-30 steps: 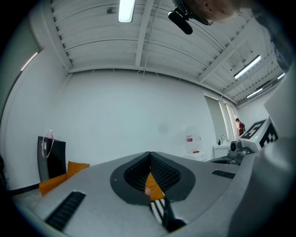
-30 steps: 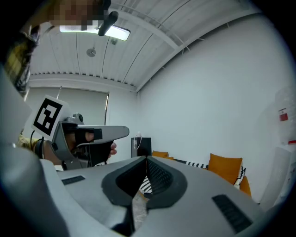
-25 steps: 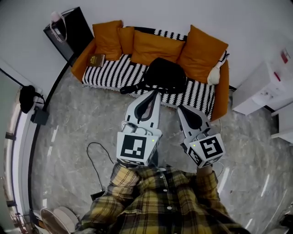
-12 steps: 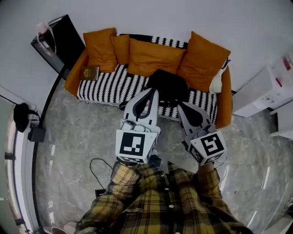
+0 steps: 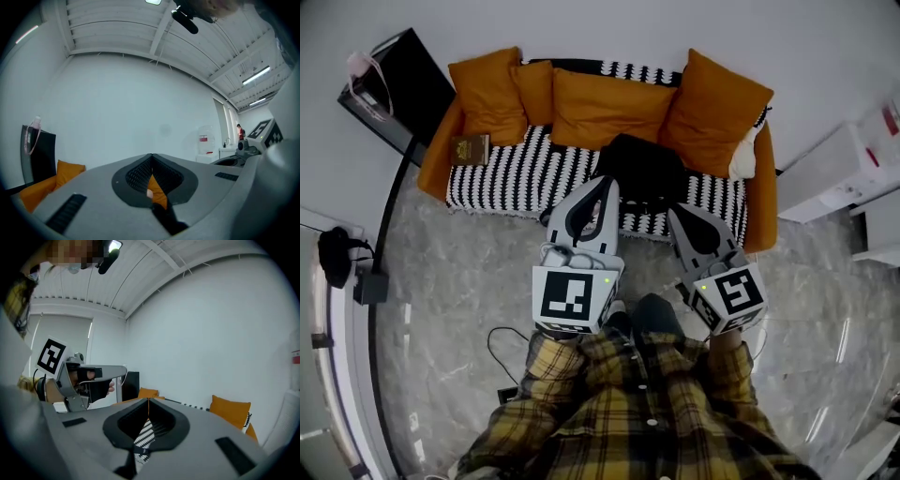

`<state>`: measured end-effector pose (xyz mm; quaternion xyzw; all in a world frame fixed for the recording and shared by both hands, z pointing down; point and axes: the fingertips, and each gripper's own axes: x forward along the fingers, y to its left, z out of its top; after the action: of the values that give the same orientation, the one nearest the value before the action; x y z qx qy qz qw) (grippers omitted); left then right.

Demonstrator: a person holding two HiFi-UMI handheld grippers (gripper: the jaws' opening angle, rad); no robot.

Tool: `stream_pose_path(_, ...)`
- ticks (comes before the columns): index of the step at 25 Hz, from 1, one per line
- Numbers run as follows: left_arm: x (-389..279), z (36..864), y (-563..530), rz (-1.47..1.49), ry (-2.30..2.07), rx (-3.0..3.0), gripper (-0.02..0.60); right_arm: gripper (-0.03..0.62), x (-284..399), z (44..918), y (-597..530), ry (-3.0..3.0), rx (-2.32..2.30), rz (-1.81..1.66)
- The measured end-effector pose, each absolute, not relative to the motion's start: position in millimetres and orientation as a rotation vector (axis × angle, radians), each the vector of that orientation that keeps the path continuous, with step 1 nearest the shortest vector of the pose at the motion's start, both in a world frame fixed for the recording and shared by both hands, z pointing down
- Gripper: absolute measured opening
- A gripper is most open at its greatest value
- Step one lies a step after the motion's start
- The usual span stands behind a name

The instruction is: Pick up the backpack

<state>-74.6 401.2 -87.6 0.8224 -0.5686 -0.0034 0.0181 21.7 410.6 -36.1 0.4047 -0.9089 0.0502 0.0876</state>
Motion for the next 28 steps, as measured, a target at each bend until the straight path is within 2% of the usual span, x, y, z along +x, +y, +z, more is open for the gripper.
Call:
stream_pose_path(12, -89.7, -67.0, 348.9, 0.02, -1.801, 2.506, 0.018, 0.017, 14.5, -10.4, 357.0, -2.694, 1.164, 0.196)
stream_pose_path(28, -71.0, -92.7, 164.3, 0.057, -1.841, 2.533, 0.018, 0.017, 27.9, -29.2, 165.3, -2.765, 1.147, 0.263)
